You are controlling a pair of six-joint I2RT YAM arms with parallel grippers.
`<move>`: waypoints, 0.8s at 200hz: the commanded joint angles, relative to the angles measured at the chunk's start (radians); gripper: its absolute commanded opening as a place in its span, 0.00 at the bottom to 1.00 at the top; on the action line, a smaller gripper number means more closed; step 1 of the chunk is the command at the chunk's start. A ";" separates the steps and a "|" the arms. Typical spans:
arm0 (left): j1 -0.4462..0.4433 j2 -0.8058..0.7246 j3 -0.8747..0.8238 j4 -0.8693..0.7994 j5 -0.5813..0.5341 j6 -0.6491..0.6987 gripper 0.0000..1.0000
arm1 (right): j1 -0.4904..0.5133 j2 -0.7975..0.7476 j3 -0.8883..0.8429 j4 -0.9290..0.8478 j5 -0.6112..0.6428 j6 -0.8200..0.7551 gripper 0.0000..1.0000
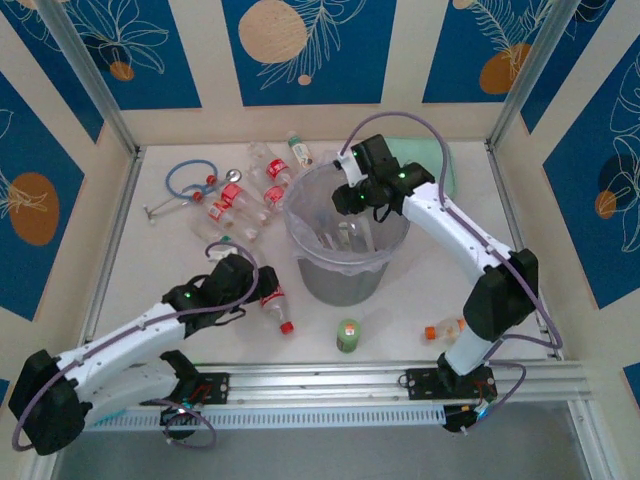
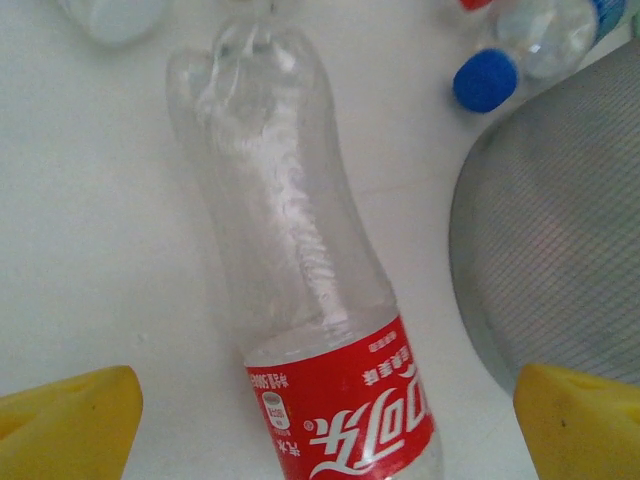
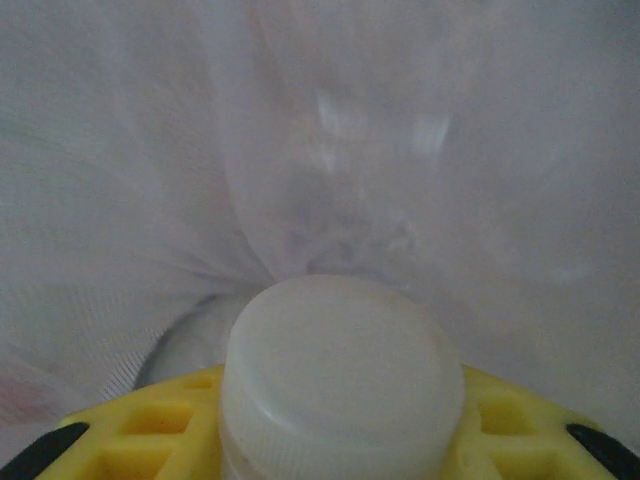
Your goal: Put the plastic bottles in the bin
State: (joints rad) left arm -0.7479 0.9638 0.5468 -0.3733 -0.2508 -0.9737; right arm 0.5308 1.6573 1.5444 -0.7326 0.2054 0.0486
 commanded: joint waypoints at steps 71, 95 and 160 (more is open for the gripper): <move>0.009 0.170 -0.058 0.200 0.107 -0.074 0.95 | 0.004 -0.012 -0.162 0.150 -0.025 0.090 0.29; 0.009 0.190 -0.063 0.209 0.113 -0.080 0.96 | 0.007 -0.047 -0.147 0.120 -0.025 0.094 0.45; 0.009 0.198 -0.102 0.246 0.102 -0.111 0.94 | 0.055 -0.137 -0.050 -0.028 0.050 0.075 0.69</move>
State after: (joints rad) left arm -0.7479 1.1507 0.4549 -0.1532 -0.1562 -1.0641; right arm 0.5724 1.5929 1.4364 -0.6865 0.2405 0.1204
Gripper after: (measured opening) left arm 0.946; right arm 0.686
